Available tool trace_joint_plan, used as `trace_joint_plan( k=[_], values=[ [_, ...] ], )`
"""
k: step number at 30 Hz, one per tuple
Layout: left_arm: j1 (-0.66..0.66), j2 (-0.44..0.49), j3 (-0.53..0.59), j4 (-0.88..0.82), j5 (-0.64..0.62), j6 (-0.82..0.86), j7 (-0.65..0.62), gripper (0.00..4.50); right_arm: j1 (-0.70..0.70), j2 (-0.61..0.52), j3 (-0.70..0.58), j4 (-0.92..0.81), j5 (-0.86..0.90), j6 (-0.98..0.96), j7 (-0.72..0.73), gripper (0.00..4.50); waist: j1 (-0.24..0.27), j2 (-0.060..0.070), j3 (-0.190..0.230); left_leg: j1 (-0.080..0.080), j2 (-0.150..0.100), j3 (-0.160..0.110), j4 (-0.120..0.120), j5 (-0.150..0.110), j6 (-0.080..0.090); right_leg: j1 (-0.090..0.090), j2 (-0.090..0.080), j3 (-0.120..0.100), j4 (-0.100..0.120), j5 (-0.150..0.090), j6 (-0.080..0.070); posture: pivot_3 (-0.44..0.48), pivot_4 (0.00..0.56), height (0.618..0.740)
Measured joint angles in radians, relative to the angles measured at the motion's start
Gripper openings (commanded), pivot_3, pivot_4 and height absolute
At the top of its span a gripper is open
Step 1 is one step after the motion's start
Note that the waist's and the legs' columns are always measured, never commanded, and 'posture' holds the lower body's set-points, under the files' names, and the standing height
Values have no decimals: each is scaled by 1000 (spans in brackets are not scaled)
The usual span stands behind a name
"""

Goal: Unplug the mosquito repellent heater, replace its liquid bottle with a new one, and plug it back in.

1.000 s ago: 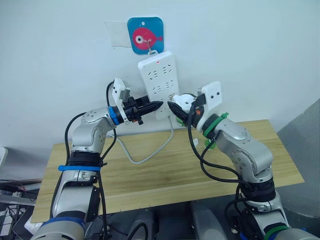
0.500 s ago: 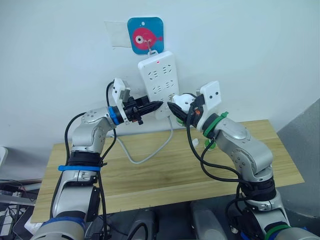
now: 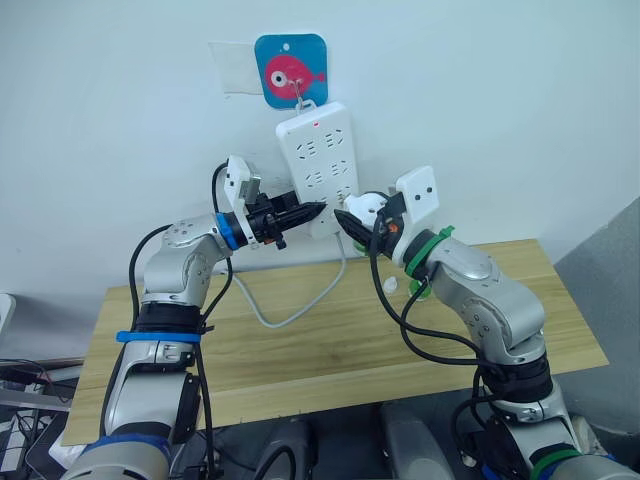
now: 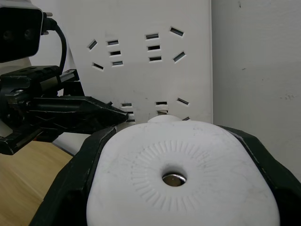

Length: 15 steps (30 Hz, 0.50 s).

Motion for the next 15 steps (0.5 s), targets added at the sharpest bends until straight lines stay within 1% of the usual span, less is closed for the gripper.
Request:
trace_joint_plan(
  k=[15],
  values=[
    [0,1,0,-5,0,7,0,1295,-1,12,0,0,-30,-19,0,3033,0,0,0,0,0,0,0,0,0,0,0,0,0,0,0,-160,198,740]
  ],
)
